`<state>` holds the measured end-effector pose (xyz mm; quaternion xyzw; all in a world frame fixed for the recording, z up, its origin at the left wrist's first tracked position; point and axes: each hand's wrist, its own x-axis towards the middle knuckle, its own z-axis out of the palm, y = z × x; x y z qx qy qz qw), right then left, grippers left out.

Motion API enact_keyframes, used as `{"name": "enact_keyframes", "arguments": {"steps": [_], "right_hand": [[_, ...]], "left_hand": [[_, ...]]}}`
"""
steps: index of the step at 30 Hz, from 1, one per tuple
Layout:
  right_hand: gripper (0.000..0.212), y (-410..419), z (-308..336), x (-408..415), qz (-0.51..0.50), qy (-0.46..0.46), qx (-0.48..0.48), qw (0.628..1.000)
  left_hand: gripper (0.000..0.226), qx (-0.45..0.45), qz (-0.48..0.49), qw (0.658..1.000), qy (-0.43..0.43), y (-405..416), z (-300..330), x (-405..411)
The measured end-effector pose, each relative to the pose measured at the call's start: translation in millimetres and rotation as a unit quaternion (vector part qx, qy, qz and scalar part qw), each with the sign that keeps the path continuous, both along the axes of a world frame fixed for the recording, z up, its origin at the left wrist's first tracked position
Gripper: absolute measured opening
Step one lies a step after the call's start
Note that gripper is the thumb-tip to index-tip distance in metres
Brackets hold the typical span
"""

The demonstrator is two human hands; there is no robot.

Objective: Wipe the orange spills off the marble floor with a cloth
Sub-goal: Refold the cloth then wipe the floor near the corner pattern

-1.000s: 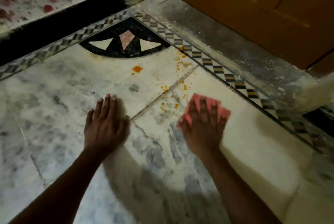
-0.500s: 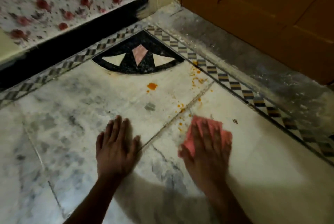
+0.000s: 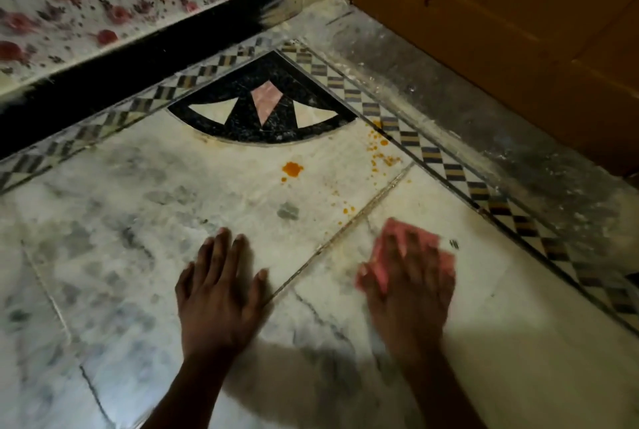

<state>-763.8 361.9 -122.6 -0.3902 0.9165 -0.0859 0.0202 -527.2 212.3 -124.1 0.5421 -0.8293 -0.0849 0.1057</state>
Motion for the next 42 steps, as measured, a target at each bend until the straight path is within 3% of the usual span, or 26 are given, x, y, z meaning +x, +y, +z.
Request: {"name": "enact_keyframes", "arguments": {"steps": [3,5,7,9,11,12,14,16,18,21,24,27,31,34,38,40,42], "right_hand": [[0.083,-64,-3,-50,-0.152,-0.049,0.014,0.987],[0.083,-111,-1,-46,-0.151,-0.067,0.018,0.986],[0.081,-117,-1,-9,-0.042,-0.041,0.024,0.998],[0.076,-76,5,25,0.102,-0.007,0.022,0.994],[0.071,-33,8,21,0.176,0.006,0.005,0.984],[0.07,-23,5,3,0.163,0.016,0.006,0.987],[0.073,-37,2,-41,0.043,0.018,0.025,0.999],[0.078,-89,1,-71,-0.102,-0.035,0.048,0.993],[0.078,-138,2,-70,-0.14,-0.08,0.045,0.986],[0.077,-133,6,-10,0.018,-0.037,0.023,0.999],[0.068,-42,14,35,0.198,-0.005,-0.032,0.98],[0.069,-24,3,-18,0.124,0.012,-0.004,0.992],[0.074,-139,3,-100,-0.09,-0.056,0.065,0.992],[0.073,-189,9,-95,-0.039,-0.08,0.081,0.993],[0.071,-109,4,-41,0.194,-0.005,0.061,0.979],[0.07,-75,0,-55,0.152,0.001,0.09,0.984],[0.073,-94,2,-93,0.035,-0.01,0.113,0.993]], "left_hand": [[0.071,-0.01,-0.002,1.0,0.002,1,-1,-2],[0.071,-0.01,-0.001,1.0,-0.002,0,-4,-1],[0.071,-0.006,0.001,1.0,-0.005,0,-3,2],[0.071,-0.003,0.004,1.0,0.0,2,2,0],[0.071,0.006,0.004,1.0,-0.004,1,5,-1],[0.071,0.012,0.004,1.0,-0.005,0,5,-2],[0.07,0.015,0.005,1.0,-0.011,-1,4,-3],[0.07,0.014,0.004,1.0,-0.015,-1,3,-3],[0.07,0.013,-0.001,1.0,-0.012,-3,2,-3],[0.071,0.016,-0.002,1.0,-0.012,-2,2,-2],[0.072,0.016,0.0,1.0,-0.004,-1,5,-2],[0.072,0.023,-0.002,1.0,-0.001,-3,5,-2],[0.073,0.019,-0.004,1.0,-0.007,-2,0,-2],[0.073,0.013,0.001,1.0,0.008,-2,2,-1],[0.073,0.011,0.005,1.0,0.023,-1,6,-3],[0.073,0.012,0.004,0.999,0.032,-2,6,-2],[0.073,0.013,-0.001,0.999,0.03,-3,5,-3]]}}
